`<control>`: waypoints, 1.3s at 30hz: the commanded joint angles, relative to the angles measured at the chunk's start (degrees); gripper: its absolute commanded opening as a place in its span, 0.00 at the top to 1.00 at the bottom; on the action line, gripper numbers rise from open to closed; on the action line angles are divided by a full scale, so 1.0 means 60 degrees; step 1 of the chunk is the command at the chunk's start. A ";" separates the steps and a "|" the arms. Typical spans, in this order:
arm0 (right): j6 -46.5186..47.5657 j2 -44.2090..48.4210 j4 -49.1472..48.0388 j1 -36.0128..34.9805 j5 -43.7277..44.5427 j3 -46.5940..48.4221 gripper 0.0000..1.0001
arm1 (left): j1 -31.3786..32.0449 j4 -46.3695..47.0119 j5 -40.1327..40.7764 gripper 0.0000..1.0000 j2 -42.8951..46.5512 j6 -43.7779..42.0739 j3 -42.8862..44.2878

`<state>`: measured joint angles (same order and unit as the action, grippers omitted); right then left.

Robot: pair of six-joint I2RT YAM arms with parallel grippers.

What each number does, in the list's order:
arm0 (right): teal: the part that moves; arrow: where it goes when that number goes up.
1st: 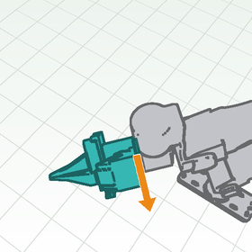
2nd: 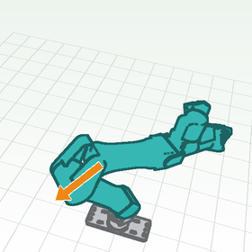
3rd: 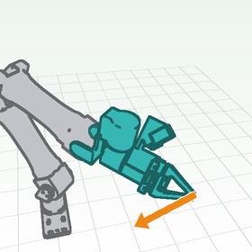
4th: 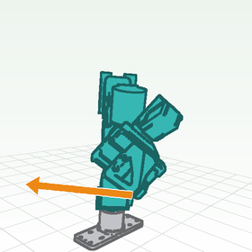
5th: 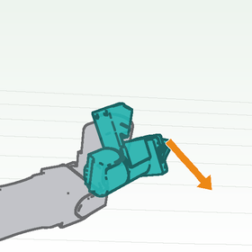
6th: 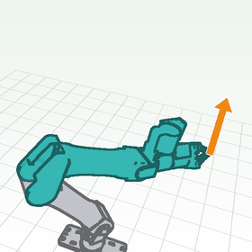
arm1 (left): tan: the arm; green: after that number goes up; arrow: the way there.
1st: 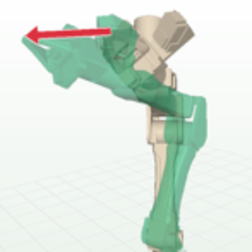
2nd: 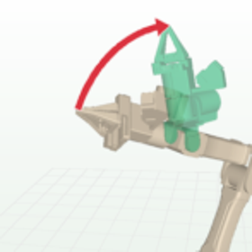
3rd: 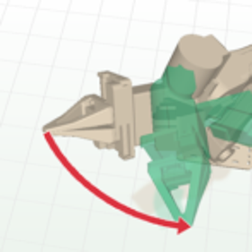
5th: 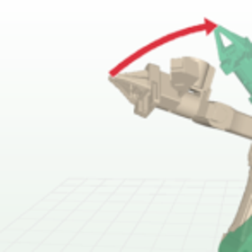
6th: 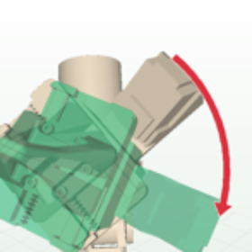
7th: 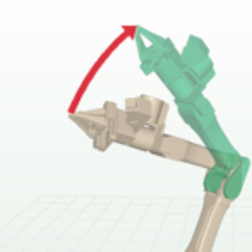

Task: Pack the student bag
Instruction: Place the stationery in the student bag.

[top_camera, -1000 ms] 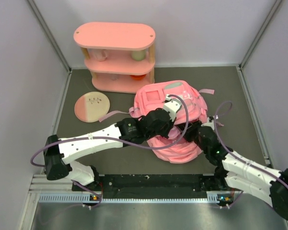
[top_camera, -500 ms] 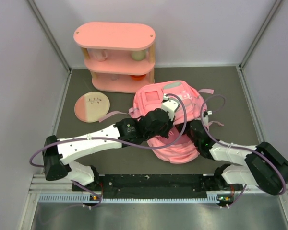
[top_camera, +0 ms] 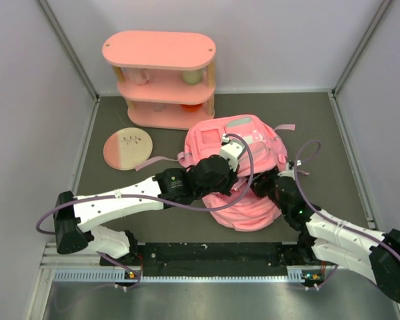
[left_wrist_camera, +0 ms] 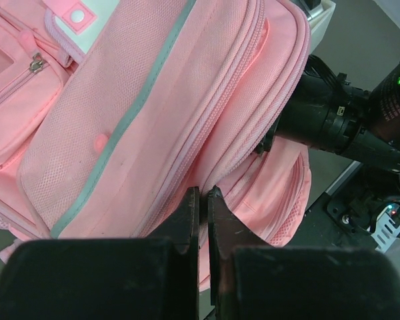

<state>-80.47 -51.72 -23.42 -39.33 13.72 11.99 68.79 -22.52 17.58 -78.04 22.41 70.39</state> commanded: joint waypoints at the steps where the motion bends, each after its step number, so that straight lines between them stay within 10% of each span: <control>1: -0.0211 -0.0138 0.0082 -0.0066 0.0000 0.0082 0.55 | 0.0033 0.1000 -0.0015 1.00 0.0365 0.0219 0.0222; 6: -0.0329 -0.0958 -0.0943 -0.0066 0.0116 0.0286 1.00 | 0.0033 0.1059 -0.0089 1.00 0.0497 0.0278 0.0031; 12: 0.0066 -0.2701 -0.2174 -0.0066 -0.0337 0.1531 1.00 | 0.0048 0.1015 -0.0177 1.00 0.0453 0.0366 -0.0028; 23: 0.1193 0.1291 0.1553 -0.0066 -0.0514 0.0258 0.26 | -0.0025 0.0780 0.0408 1.00 0.0702 0.0556 -0.0423; 31: 0.1810 0.8011 0.7545 -0.0066 -0.1113 0.0491 0.24 | -0.0142 0.0839 0.0438 1.00 0.0614 0.0570 -0.0496; 39: 0.2481 0.9017 1.0845 -0.0081 -0.0968 0.2363 0.24 | -0.0157 0.0985 -0.0159 1.00 0.0483 0.0805 -0.0804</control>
<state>-70.32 -0.45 30.87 -39.62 7.64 17.87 68.60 -19.64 17.12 -76.27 25.36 66.63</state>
